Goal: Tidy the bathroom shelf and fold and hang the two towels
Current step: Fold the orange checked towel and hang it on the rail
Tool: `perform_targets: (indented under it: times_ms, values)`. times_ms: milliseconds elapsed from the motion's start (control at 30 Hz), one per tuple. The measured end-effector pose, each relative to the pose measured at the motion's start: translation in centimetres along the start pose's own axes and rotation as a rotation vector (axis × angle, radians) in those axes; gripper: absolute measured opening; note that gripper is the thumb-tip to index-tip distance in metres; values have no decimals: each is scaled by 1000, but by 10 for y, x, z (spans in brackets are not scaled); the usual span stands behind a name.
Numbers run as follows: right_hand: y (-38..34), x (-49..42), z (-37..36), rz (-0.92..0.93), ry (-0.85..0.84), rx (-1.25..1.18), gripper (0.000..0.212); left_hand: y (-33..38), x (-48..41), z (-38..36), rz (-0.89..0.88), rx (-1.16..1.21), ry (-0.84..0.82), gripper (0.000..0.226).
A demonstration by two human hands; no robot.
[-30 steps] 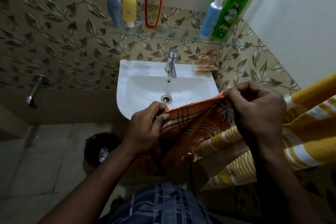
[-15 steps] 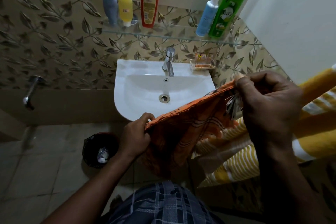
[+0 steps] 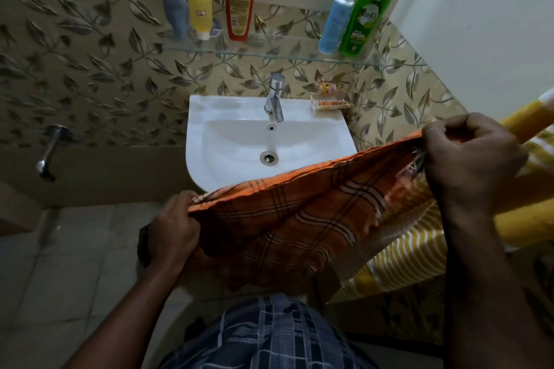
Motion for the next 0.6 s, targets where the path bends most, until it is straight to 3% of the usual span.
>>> perform_targets:
  times_ms: [100,200,367,600]
  values:
    - [12,3,-3,-10,-10,36,23,-17,-9,19,-16,-115,90,53]
    - [16,2,-2,-31,0,35,26,-31,-17,29,75,-222,71,50]
    - [19,-7,-2,-32,22,72,28,-69,-29,33,196,-437,-118,25]
    - [21,-2,-6,-44,-2,138,25,-94,-62,45,250,-304,-99,21]
Point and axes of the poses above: each hand's wrist, its own x-axis away from the middle knuckle, its own z-axis out of the back of the hand, y = z × x, the point moved 6 cm from there along -x, towards the middle knuckle, and after that the axes turned 2 degrees about -x, right-handed, at the moved point
